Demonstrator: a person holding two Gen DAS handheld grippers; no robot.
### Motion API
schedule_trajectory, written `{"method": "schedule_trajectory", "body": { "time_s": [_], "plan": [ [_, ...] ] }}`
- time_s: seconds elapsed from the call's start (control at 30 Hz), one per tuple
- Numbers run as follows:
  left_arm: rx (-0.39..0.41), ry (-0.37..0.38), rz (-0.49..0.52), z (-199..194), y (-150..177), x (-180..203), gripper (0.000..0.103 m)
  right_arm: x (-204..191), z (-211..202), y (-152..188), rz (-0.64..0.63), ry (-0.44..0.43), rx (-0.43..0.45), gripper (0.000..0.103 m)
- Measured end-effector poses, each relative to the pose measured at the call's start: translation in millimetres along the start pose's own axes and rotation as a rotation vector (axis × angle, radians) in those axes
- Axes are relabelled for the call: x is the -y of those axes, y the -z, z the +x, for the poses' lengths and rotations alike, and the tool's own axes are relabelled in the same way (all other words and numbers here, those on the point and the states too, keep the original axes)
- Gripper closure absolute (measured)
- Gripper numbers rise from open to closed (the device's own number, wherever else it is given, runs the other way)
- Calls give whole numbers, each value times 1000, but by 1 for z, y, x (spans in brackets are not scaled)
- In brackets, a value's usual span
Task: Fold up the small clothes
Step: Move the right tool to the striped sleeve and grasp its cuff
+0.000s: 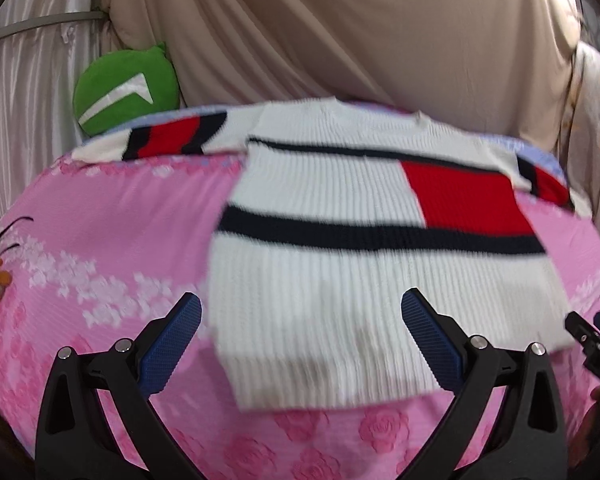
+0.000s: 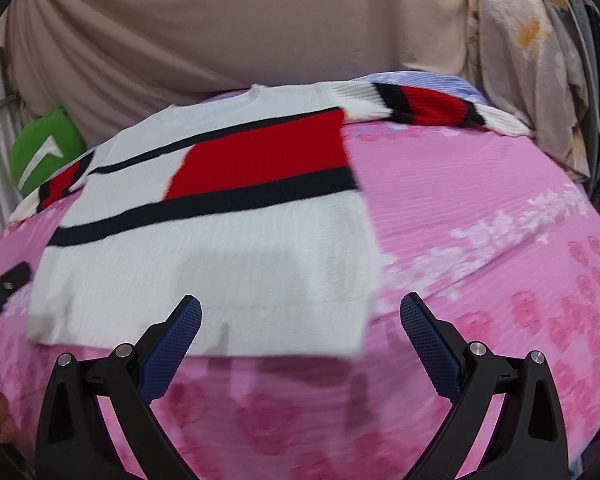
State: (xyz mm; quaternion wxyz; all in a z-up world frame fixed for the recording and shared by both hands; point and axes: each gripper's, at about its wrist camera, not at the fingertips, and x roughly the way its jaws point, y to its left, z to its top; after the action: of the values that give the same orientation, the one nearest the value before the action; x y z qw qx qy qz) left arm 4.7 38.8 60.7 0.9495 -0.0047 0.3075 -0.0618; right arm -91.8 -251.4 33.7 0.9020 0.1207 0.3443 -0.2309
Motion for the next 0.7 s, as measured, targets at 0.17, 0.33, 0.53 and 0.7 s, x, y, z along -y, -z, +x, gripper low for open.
{"method": "schedule_trajectory", "body": {
  "time_s": [0.17, 0.33, 0.53, 0.7],
  "plan": [
    [75, -58, -37, 8, -47, -20, 5, 96, 20, -64, 149, 48, 86, 5],
    [15, -23, -54, 48, -72, -25, 5, 174, 85, -122, 384, -67, 55, 5],
    [-17, 2, -48, 82, -80, -27, 5, 226, 164, -162, 640, -160, 56, 5],
    [-46, 14, -48, 103, -82, -33, 5, 246, 212, -174, 803, -171, 57, 5]
  ]
}}
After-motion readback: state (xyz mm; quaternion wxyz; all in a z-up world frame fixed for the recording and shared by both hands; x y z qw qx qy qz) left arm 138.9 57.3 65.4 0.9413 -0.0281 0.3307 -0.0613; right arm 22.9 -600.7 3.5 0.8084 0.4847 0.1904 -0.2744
